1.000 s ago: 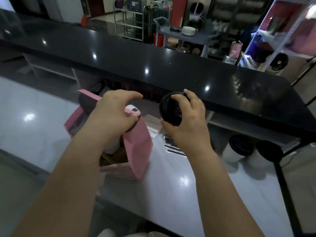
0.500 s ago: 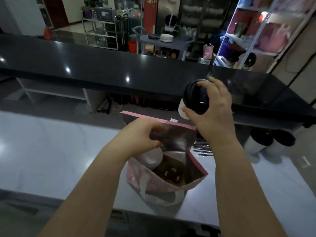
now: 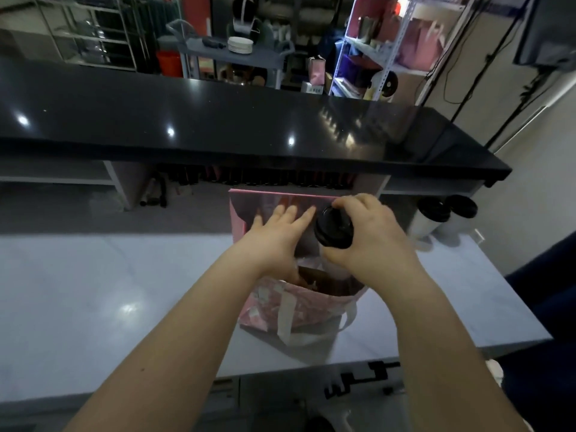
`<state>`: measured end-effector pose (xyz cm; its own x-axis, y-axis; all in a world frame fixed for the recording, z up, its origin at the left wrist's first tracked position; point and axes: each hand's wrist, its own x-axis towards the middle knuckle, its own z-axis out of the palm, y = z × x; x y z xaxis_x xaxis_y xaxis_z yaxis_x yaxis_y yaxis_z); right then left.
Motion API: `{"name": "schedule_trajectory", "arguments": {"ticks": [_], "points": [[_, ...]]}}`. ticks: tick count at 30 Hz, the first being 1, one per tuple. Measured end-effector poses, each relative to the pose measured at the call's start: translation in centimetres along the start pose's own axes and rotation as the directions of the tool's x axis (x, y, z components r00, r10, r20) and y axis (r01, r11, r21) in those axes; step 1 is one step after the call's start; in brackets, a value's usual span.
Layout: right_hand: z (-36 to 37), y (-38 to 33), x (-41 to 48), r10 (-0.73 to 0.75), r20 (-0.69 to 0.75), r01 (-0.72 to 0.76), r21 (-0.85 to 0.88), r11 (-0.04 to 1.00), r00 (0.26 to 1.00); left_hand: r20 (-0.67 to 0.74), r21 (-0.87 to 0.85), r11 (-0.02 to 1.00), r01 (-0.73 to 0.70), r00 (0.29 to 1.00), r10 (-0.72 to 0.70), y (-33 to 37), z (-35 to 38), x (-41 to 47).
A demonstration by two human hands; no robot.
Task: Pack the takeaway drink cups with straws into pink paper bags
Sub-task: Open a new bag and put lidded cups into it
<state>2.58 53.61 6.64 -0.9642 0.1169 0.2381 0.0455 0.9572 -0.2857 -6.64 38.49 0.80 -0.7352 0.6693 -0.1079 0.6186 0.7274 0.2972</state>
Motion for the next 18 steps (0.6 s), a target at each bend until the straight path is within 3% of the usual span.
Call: {"name": "schedule_trajectory", "arguments": {"ticks": [9, 13, 15, 18], "points": [[4.2, 2.0, -0.4, -0.019, 0.144, 0.039, -0.137, 0.99, 0.989, -0.013, 0.049, 0.998, 0.027, 1.0, -0.027, -1.2, 1.4, -1.3], [5.0, 2.8, 1.1, -0.004, 0.179, 0.073, -0.384, 0.921, 0.984, -0.012, 0.045, 0.999, 0.003, 1.0, -0.003, -0.7, 1.3, -1.6], [5.9, 2.4, 1.8, -0.009, 0.284, 0.146, -0.465, 0.873, 0.959, -0.005, 0.051, 0.999, -0.007, 1.0, 0.007, -0.2, 1.5, -1.7], [6.7, 2.5, 2.4, 0.057, 0.457, 0.145, -0.394, 0.908, 0.888, -0.003, 0.078, 0.997, -0.002, 1.0, 0.002, 0.2, 1.7, -1.8]]}}
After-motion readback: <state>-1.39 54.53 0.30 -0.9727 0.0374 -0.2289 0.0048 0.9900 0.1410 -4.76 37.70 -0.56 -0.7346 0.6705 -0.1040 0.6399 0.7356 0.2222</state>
